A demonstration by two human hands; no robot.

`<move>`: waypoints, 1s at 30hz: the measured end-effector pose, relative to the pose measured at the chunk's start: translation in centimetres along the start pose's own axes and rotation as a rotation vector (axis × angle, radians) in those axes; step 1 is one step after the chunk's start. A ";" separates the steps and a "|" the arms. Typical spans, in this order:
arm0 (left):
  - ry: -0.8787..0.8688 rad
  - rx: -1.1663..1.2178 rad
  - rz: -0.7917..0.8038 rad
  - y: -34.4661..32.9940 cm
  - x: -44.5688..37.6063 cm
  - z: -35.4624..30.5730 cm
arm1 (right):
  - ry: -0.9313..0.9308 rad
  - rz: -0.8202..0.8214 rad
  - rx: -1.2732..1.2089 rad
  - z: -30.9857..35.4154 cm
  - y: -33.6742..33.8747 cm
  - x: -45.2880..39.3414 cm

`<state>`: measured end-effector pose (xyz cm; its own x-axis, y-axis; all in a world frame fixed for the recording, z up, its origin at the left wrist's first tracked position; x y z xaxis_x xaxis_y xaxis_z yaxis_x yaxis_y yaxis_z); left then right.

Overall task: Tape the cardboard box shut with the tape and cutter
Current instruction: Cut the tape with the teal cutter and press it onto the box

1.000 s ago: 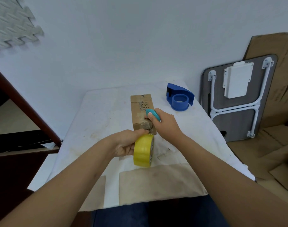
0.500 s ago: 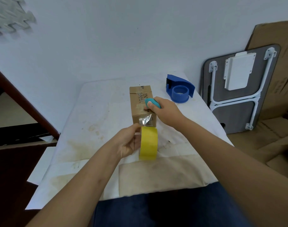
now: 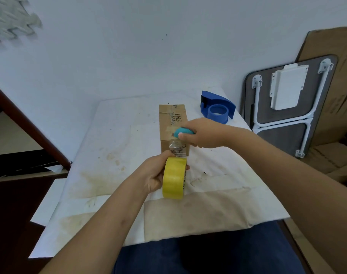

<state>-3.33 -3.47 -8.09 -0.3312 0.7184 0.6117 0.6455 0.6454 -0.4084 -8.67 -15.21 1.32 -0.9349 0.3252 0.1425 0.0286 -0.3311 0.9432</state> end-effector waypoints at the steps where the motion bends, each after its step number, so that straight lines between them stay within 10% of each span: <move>1: -0.002 0.001 0.001 0.0 0.1 0.0 | -0.001 0.040 0.060 0.0 -0.4 0.0; 30: -0.023 -0.012 -0.030 -0.2 0.1 -0.4 | 0.034 0.309 0.531 2.9 -2.6 -1.7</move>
<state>-3.21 -3.60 -7.67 -0.3660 0.7044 0.6082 0.6429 0.6638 -0.3820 -6.10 -12.34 -0.50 -0.8657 0.2533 0.4317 0.4642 0.0835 0.8818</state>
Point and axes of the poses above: each hand's wrist, its own x-axis away from the middle knuckle, its own y-axis out of the back of the hand, z = x × y, the point moved 7 cm from there along -x, towards the middle knuckle, and after that the axes turned 8 degrees about x, right-handed, at the moved point
